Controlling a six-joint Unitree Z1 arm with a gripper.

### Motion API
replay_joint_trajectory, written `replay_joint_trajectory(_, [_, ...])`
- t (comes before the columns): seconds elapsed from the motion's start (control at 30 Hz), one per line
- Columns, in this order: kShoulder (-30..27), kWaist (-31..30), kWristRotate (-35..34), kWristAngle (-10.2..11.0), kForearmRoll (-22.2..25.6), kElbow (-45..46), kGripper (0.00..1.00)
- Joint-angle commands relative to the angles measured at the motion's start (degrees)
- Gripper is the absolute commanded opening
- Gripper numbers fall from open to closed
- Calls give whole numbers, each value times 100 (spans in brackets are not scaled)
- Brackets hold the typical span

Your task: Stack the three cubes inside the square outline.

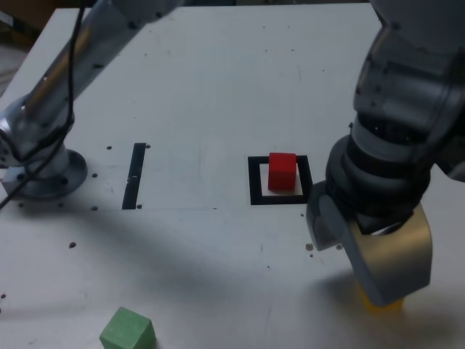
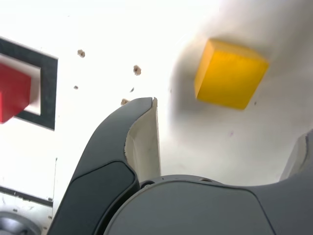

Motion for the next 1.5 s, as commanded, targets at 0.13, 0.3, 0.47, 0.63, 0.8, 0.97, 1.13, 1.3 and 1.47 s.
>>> replay_joint_trajectory(0.13, [427,-1,66,27,200,-649,96])
replay_joint_trajectory(0.3, [601,-1,60,46,251,-893,93])
replay_joint_trajectory(0.47, [742,-1,15,61,276,-985,88])
replay_joint_trajectory(0.63, [872,-1,-43,71,283,-1027,84])
replay_joint_trajectory(0.8, [941,-2,-135,134,305,-1085,75])
replay_joint_trajectory(0.97, [938,-1,-271,301,358,-1130,56])
replay_joint_trajectory(1.13, [947,-1,-294,361,358,-1115,42])
replay_joint_trajectory(1.3, [962,-7,-294,363,358,-1098,40])
replay_joint_trajectory(1.47, [965,-10,-294,363,363,-1089,40])
